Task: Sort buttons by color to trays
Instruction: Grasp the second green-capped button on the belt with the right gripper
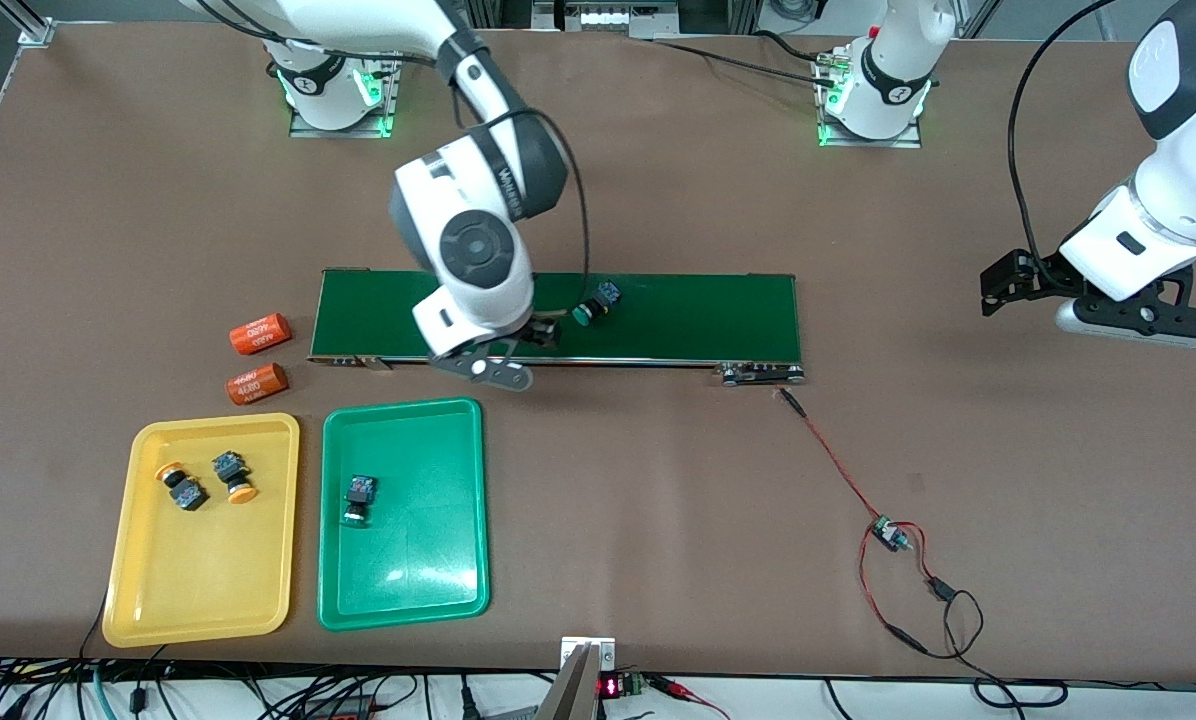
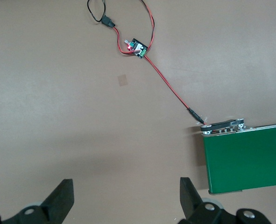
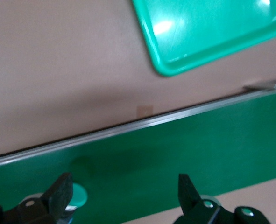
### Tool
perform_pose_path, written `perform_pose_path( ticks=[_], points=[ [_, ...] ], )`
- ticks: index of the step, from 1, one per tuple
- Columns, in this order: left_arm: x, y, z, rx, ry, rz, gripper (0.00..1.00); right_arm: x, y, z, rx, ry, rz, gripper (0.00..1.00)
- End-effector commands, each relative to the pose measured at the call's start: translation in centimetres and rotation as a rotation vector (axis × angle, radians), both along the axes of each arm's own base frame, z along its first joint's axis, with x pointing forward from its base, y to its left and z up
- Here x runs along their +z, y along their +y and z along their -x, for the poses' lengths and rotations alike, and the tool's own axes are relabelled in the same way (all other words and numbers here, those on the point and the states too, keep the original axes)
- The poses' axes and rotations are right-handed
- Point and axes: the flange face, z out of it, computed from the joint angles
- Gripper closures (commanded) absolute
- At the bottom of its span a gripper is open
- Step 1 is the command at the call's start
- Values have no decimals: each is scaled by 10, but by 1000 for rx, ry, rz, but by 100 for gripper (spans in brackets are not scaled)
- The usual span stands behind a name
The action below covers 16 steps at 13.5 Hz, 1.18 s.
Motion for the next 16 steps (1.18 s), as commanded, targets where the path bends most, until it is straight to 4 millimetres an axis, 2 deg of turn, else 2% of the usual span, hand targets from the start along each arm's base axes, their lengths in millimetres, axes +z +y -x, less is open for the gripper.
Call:
perform_pose_path(
  ticks=[1, 4, 10, 12, 14, 16],
  points=[
    [8, 0, 1, -3, -1, -19, 0, -4, 23, 20, -89, -11, 10, 0],
    [7, 0, 2, -3, 1, -19, 0, -19, 41, 37, -237, -7, 40, 0],
    [7, -1, 2, -5, 2, -19, 0, -59, 62, 73, -301, 1, 97, 0],
    [7, 0, 2, -3, 2, -20, 0, -62, 64, 72, -326, -16, 89, 0],
    [8, 0, 2, -3, 1, -19, 0, -76, 65, 72, -334, -22, 95, 0],
    [7, 0, 2, -3, 2, -20, 0, -82, 65, 73, -360, -31, 94, 0]
  ],
)
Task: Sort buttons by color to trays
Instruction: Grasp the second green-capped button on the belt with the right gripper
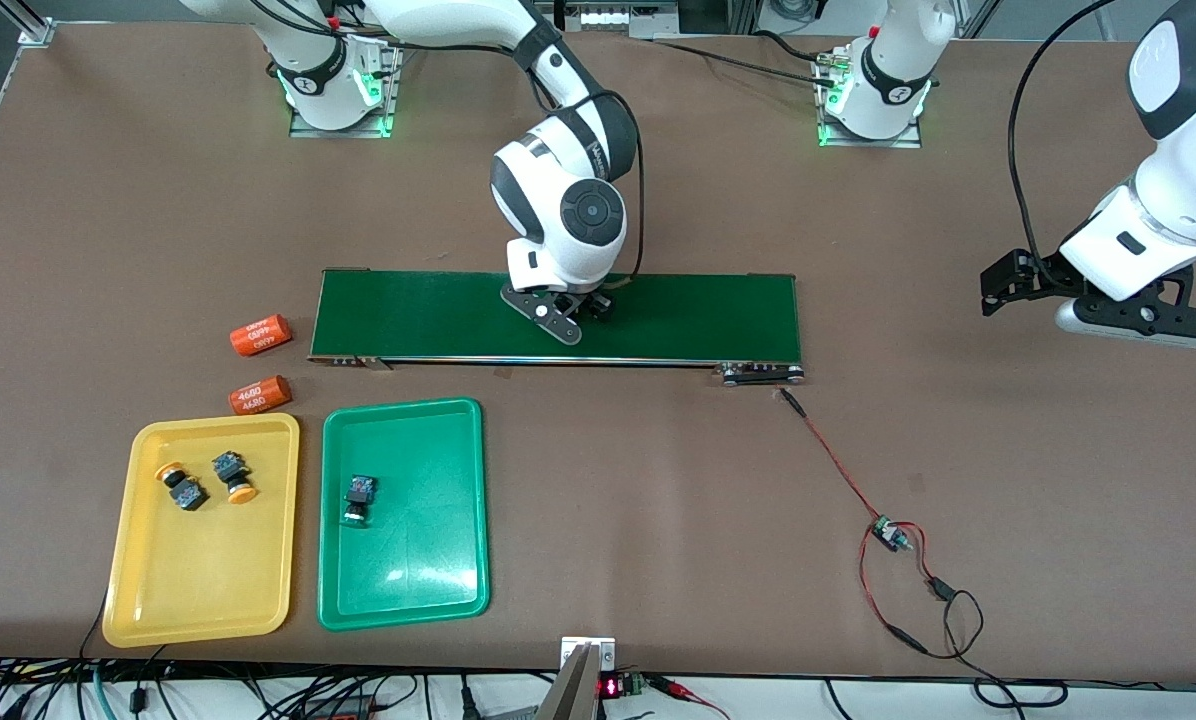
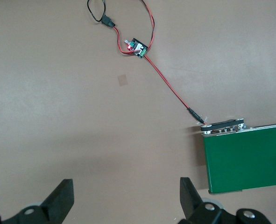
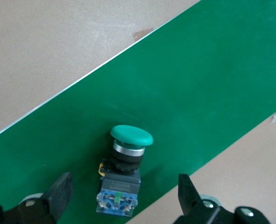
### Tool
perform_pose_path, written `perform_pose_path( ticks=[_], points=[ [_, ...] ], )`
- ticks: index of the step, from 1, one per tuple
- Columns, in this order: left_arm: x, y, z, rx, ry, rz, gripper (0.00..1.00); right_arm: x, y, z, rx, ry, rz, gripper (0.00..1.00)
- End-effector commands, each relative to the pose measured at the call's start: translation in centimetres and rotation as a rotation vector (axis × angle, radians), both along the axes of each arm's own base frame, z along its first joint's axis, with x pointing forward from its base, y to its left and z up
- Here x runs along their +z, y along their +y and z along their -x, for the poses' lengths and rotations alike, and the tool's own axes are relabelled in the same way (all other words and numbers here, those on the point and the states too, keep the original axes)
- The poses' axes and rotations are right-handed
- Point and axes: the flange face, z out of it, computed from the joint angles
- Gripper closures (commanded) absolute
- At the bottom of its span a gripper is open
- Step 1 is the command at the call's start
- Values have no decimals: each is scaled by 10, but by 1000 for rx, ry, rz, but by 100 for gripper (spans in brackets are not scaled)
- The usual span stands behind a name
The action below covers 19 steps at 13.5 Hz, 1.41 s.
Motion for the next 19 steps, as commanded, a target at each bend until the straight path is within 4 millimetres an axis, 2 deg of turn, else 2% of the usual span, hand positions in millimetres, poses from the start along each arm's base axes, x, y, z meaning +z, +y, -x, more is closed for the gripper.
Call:
perform_pose_path(
  ticks=[1, 2, 3, 5, 6, 8, 11, 12, 13, 15, 18, 19],
  points=[
    [7, 0, 2, -3, 2, -19, 0, -8, 2, 6, -40, -8, -1, 5],
    [7, 0, 2, -3, 2, -19, 0, -12, 4, 11, -33, -5, 5, 25],
    [7, 0, 2, -3, 2, -19, 0, -19, 2, 13, -34, 4, 16, 31],
    [7, -1, 2, -5, 2, -19, 0, -21, 1, 16, -32, 11, 23, 55],
    [8, 0, 2, -3, 0, -19, 0, -17, 0, 15, -32, 11, 19, 67],
    [7, 0, 2, -3, 2, -19, 0, -4, 1, 11, -24, 0, 1, 81],
    [7, -1, 2, -5, 2, -19, 0, 31, -2, 2, -22, -28, -43, 85],
    [8, -1, 2, -5, 0, -19, 0, 58, 10, -1, -5, -60, -82, 85],
    [8, -1, 2, -5, 0, -21, 0, 75, 13, -7, 2, -83, -92, 86],
    [7, -1, 2, -5, 2, -19, 0, 97, -7, -38, -11, -113, -102, 87],
    [7, -1, 2, -5, 1, -21, 0, 95, -50, -86, 84, -113, -122, 91],
    [8, -1, 2, -5, 0, -21, 0, 95, -70, -103, 129, -112, -129, 91]
  ],
)
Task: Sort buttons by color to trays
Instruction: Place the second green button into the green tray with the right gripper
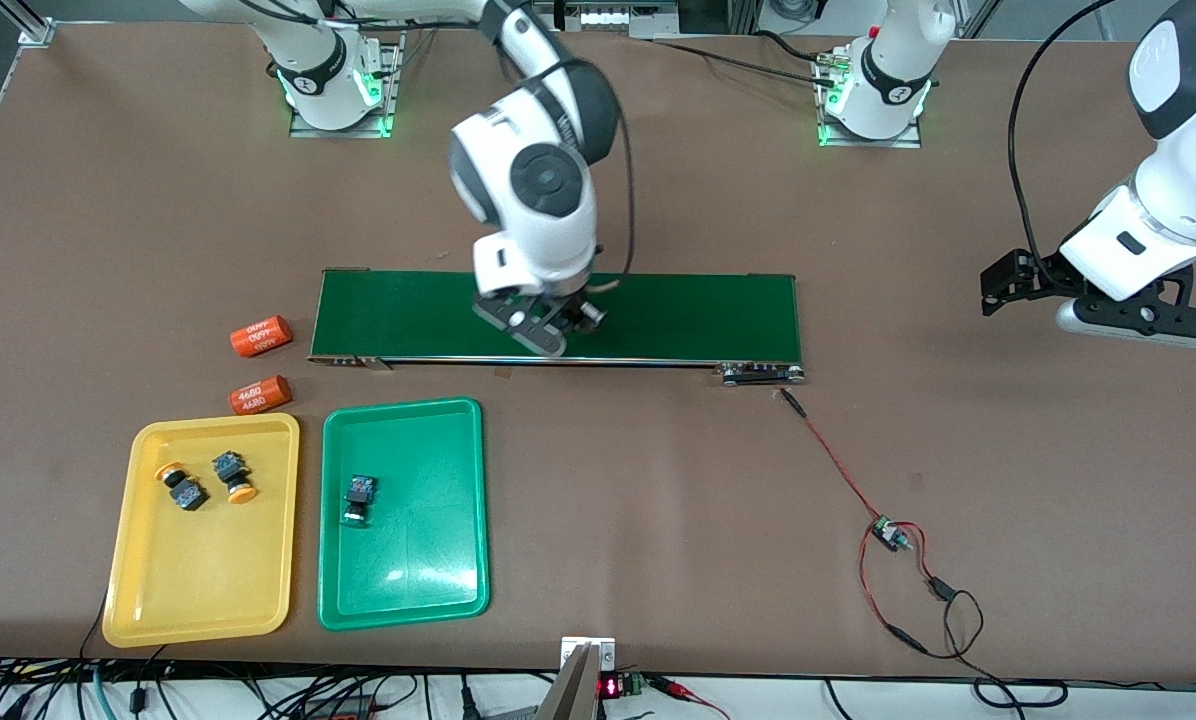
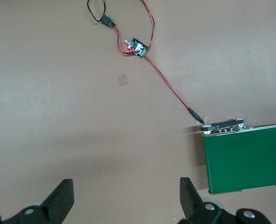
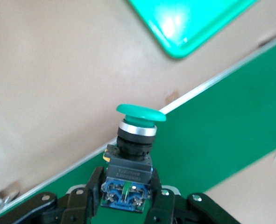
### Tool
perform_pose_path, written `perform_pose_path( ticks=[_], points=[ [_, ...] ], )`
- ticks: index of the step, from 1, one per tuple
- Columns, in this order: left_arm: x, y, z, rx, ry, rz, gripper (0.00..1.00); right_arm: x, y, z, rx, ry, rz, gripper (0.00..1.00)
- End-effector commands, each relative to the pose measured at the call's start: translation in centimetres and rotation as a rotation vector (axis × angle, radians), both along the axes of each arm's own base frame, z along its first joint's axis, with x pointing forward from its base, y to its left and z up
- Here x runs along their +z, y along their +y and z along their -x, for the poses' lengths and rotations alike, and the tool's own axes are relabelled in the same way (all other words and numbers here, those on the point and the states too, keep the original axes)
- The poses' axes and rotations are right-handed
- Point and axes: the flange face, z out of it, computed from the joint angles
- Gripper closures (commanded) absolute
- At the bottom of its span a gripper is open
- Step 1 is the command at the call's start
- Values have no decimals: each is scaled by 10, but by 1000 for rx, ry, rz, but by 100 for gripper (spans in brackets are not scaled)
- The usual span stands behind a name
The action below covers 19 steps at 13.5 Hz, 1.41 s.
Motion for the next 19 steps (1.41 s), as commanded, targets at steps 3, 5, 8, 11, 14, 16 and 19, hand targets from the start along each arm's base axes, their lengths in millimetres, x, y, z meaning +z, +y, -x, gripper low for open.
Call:
perform_pose_path(
  ticks=[3, 5, 8, 11, 14, 16, 19],
  points=[
    [7, 0, 2, -3, 0, -19, 0, -10, -84, -78, 222, -32, -19, 91],
    [7, -1, 2, -5, 1, -19, 0, -16, -102, -100, 301, -105, -32, 92],
    [7, -1, 2, -5, 1, -19, 0, -49, -130, -129, 393, -187, -14, 93],
    [7, -1, 2, -5, 0, -19, 0, -111, -154, -146, 454, -206, 26, 93],
    [7, -1, 2, -5, 0, -19, 0, -157, -179, -160, 494, -203, 58, 93],
    [7, -1, 2, -5, 0, -19, 0, -161, -178, -162, 502, -202, 59, 89],
    [7, -1, 2, -5, 1, -19, 0, -133, -174, -162, 483, -204, 33, 0]
  ],
)
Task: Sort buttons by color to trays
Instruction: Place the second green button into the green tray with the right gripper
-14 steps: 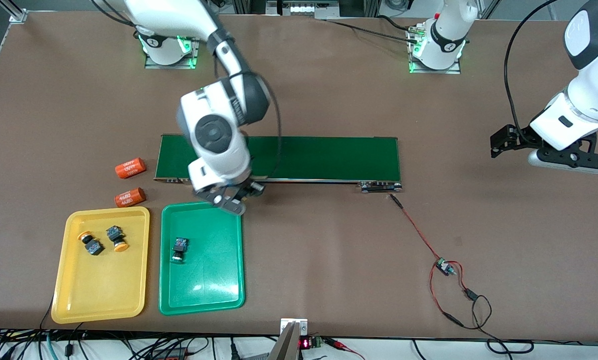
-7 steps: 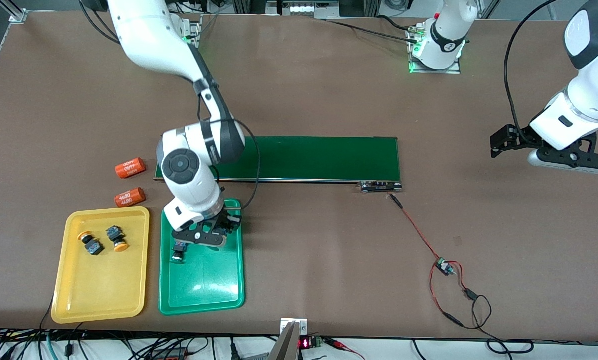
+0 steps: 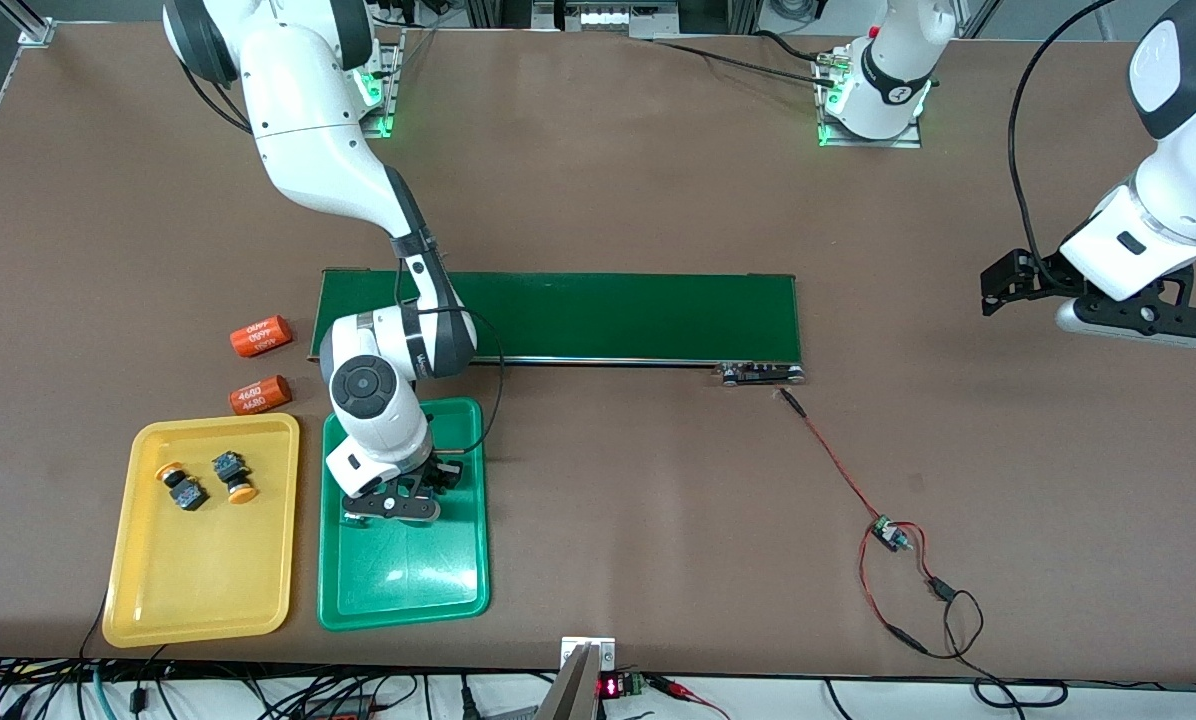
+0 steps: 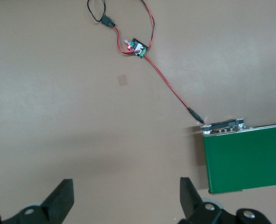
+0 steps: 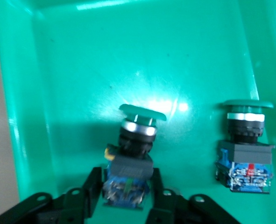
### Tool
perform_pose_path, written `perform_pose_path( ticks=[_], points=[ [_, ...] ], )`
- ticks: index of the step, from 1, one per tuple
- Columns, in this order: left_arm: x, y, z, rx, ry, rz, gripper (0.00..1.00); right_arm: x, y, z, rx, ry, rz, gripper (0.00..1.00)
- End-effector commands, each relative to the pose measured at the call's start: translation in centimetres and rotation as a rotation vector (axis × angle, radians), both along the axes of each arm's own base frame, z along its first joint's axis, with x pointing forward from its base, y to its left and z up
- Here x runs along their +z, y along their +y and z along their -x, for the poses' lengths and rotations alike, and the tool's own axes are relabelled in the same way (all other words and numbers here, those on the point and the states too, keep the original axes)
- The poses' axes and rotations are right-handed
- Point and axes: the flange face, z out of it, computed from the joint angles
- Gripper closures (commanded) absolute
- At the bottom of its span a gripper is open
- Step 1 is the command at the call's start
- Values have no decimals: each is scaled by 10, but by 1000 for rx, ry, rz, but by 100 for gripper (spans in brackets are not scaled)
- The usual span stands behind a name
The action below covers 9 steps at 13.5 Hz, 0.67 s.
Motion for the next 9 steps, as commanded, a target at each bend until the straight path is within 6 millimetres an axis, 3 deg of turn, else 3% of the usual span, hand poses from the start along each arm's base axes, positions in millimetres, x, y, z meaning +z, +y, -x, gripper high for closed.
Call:
perform_pose_path(
  ticks=[1, 2, 5, 9],
  points=[
    [7, -1, 2, -5, 2, -19, 0, 46, 9, -1, -2, 21, -52, 0],
    [7, -1, 2, -6, 0, -19, 0, 61, 13, 2, -6, 42, -66, 0],
    [7, 0, 2, -3, 0, -19, 0, 136, -6, 10, -23, 118, -71, 0],
    [7, -1, 2, -5, 2, -19, 0, 228, -65, 21, -40, 181, -60, 0]
  ],
)
